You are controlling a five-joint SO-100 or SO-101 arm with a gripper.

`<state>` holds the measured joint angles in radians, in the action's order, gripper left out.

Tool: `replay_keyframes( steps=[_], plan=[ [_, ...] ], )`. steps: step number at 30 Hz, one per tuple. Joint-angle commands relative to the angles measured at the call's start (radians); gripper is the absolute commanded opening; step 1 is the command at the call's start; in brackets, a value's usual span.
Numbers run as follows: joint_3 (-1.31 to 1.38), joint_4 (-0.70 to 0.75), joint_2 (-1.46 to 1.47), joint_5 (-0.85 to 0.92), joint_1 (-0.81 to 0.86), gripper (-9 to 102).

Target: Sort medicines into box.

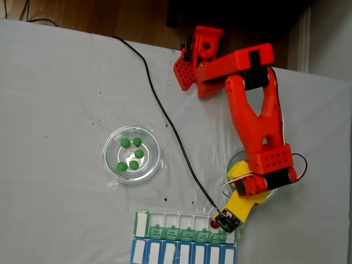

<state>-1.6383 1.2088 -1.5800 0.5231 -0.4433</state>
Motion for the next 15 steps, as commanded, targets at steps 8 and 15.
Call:
replay_keyframes(
  steps=[8, 15],
  plan=[
    [0.018, -0.014, -0.04, 0.017, 0.006, 11],
    [0.018, -0.015, -0.04, 0.018, 0.006, 7]
  ],
)
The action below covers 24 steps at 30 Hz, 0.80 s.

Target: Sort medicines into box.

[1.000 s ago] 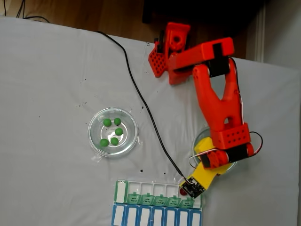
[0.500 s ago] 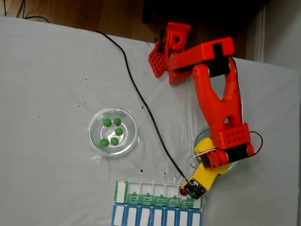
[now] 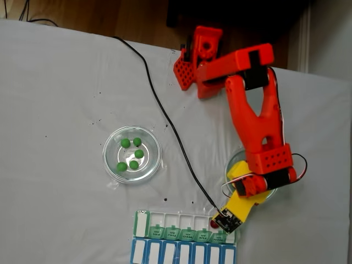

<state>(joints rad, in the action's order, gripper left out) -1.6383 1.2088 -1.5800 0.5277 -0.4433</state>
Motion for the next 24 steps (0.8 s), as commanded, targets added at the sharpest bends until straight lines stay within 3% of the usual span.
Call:
replay_keyframes(
  steps=[1, 16, 24],
  plan=[
    [0.018, -0.017, -0.04, 0.012, 0.006, 6],
    [0.034, 0.008, -0.055, -0.02, 0.005, 1],
    [0.129, 0.178, -0.164, -0.103, 0.003, 1]
  ],
)
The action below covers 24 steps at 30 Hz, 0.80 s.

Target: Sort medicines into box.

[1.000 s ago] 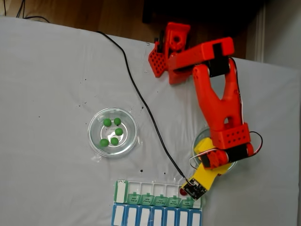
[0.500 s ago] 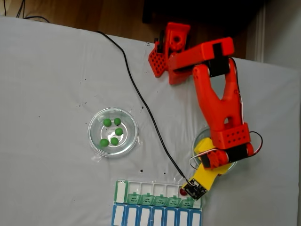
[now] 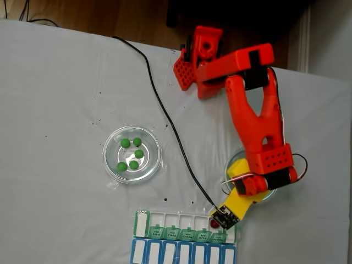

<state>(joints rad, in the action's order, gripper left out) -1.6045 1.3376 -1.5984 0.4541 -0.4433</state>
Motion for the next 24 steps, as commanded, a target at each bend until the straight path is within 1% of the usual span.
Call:
replay_keyframes(
  steps=[1, 7, 13, 18, 24],
  plan=[
    [0.1, 0.066, -0.17, -0.037, 0.003, 1],
    [0.137, 0.138, -0.282, -0.115, 0.006, 1],
    [0.192, 0.137, -0.347, -0.233, 0.066, 1],
    [0.238, 0.091, -0.291, -0.295, 0.147, 1],
    [0.276, 0.017, -0.193, -0.301, 0.245, 1]
  ],
)
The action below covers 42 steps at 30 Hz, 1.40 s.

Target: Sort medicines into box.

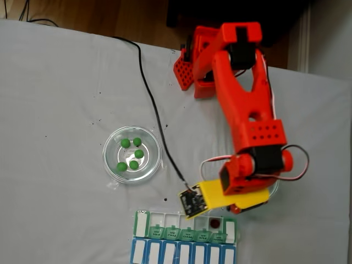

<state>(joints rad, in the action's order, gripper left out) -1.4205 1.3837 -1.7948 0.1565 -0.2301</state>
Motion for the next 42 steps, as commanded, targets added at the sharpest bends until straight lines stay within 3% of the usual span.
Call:
replay_keyframes(
  steps=[1, 11, 25, 33, 42],
  plan=[
    [0.106, -0.029, 0.02, -0.003, 0.041, 1],
    [0.21, -0.061, 0.17, 0.009, 0.109, 1],
    [0.581, 0.044, 0.471, 0.002, 0.12, 1],
    [0.627, 0.051, 0.497, -0.014, 0.118, 1],
    [0.64, 0.052, 0.511, -0.014, 0.107, 13]
  ],
)
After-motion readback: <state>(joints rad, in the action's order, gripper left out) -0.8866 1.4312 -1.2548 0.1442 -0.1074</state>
